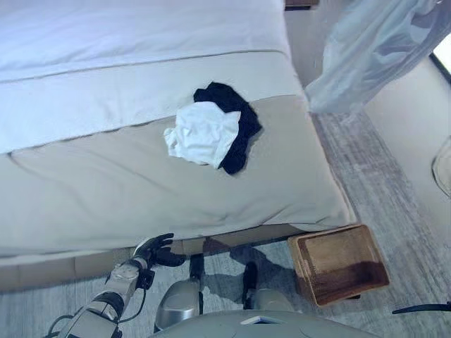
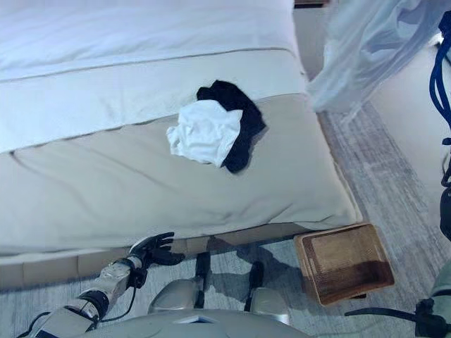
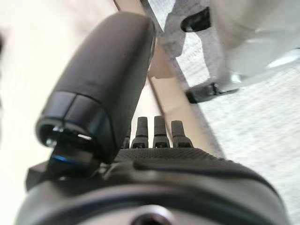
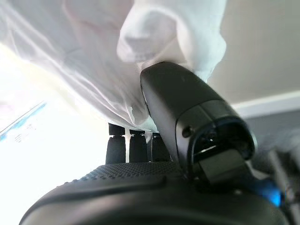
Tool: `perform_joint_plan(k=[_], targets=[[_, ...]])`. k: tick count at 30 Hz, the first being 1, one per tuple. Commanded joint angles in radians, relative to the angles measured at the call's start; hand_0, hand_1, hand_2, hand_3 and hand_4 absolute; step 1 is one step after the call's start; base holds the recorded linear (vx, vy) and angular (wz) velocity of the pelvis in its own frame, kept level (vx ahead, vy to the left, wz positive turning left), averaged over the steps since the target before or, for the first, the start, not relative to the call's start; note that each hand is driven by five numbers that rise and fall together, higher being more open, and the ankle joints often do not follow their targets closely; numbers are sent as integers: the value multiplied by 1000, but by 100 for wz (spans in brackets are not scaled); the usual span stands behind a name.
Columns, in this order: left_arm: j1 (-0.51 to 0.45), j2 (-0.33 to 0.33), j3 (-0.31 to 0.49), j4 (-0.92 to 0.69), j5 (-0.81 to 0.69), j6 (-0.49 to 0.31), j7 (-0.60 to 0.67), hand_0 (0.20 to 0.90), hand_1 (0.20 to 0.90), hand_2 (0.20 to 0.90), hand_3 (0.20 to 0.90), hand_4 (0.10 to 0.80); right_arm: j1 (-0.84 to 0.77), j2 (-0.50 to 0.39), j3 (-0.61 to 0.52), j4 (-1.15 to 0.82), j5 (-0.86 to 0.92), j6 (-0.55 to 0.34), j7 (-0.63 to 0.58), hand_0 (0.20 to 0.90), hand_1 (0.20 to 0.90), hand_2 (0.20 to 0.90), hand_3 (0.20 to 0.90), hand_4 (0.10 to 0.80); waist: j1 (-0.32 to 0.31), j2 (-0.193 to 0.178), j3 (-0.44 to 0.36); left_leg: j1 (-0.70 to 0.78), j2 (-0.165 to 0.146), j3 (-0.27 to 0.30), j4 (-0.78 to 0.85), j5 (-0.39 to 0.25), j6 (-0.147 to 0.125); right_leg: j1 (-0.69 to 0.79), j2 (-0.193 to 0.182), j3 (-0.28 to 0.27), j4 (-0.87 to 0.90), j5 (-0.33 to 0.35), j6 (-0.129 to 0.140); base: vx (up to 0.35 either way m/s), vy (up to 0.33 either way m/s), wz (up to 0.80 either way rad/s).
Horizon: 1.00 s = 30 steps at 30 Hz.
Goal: Pick up the clothes from the bed and place them into the basket
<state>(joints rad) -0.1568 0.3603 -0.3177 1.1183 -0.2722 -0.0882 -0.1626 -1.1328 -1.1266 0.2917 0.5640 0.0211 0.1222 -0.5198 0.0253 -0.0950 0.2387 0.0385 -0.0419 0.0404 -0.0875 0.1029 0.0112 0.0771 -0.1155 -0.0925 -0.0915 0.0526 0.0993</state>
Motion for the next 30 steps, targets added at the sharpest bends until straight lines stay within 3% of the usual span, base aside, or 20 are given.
perform_joint_plan(k=[1,10,14,21,25,30], targets=[[67,-6,-34,72,33,20,-16,900,900,900,900,800,6,-125,-30,-78,25,-80,-102,300,300,300,200,100,-28,13,-203,19,15,26,10,-122,6,-66,50,8,81,-20,-37,1,-31,-23],[71,8,-14,83,72,44,-41,900,900,900,900,800,105,-200,-65,-38,73,-46,92,300,300,300,200,100,-84,14,-225,49,22,80,11,-137,5,-63,61,53,70,-12,-36,6,-31,-24],[71,12,-20,76,78,42,-42,900,900,900,900,800,196,-192,-128,-50,72,-49,108,300,300,300,200,100,-94,16,-220,53,23,93,14,-142,9,-68,64,66,82,-16,-36,3,-36,-31],[54,17,-17,41,77,47,-53,900,900,900,900,800,507,-71,-315,-162,-16,-31,197,300,300,300,200,100,-140,47,-178,57,20,119,43,-168,31,-90,57,99,134,-34,-35,-3,-33,-20],[48,17,-21,11,79,39,-52,900,900,900,900,800,614,5,-319,-154,-85,-6,276,300,300,300,200,100,-152,62,-139,33,15,123,72,-175,43,-128,50,113,181,-42,-32,-30,-46,-12],[10,21,-41,-24,60,19,-35,900,900,900,900,800,624,79,-272,-95,-130,0,281,300,300,300,200,100,-159,87,-55,-26,6,126,110,-175,51,-197,40,120,229,-47,-30,-164,-37,-11]])
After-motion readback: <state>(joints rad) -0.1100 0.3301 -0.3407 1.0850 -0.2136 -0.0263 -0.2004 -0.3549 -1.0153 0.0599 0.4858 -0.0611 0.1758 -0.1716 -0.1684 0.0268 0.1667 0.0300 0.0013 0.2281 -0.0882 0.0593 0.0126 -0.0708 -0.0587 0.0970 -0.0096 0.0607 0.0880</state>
